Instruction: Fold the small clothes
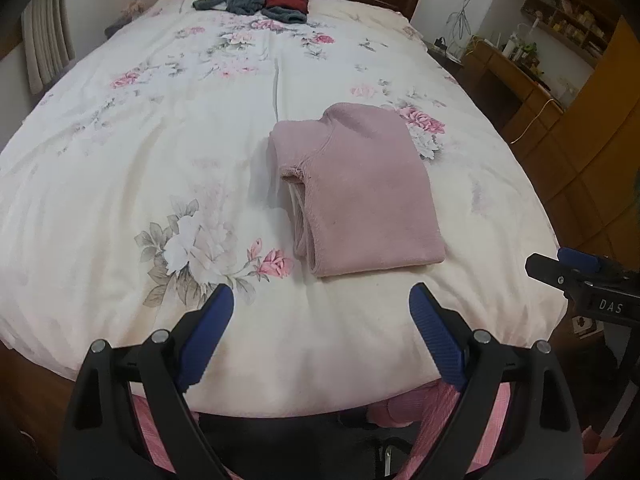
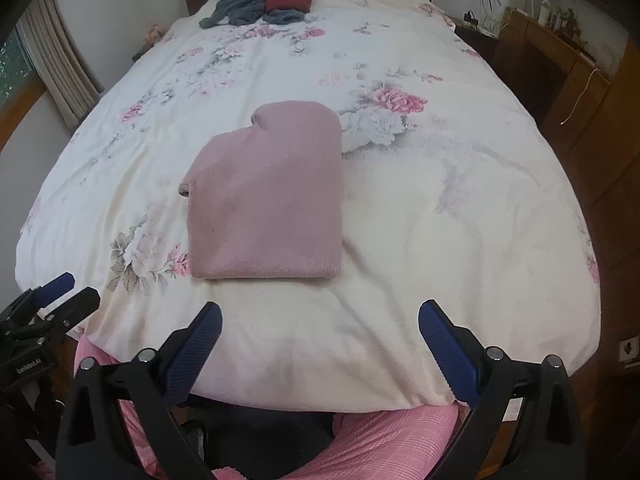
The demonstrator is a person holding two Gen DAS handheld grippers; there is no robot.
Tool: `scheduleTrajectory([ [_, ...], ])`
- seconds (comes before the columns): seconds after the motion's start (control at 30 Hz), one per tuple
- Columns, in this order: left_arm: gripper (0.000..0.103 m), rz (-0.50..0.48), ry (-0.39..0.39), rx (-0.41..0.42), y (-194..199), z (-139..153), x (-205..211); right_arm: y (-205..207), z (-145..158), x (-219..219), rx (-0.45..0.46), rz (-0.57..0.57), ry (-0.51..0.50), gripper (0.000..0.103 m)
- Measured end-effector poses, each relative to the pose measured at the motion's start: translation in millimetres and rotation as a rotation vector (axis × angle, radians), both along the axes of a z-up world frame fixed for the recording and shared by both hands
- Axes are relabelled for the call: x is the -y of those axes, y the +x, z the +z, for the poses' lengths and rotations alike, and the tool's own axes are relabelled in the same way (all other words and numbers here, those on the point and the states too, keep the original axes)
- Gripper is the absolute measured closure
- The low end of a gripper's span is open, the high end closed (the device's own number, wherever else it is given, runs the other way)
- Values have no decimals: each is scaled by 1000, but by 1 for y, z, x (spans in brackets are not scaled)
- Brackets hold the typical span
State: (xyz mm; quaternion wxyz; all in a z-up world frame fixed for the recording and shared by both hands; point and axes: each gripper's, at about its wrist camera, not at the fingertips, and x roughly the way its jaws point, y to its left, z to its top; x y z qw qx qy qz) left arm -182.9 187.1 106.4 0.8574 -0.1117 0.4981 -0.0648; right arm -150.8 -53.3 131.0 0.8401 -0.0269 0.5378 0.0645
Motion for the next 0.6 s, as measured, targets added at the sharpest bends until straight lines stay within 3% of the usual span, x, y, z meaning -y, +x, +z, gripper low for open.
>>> scheduleTrajectory([
  [0.43,14,-7,45,42,-10,19,14,-9,16,6,51,-32,-86,4],
  [0.6,14,-15,52,39,-9,19,18,-8,14,12,44,-38,-66,4],
])
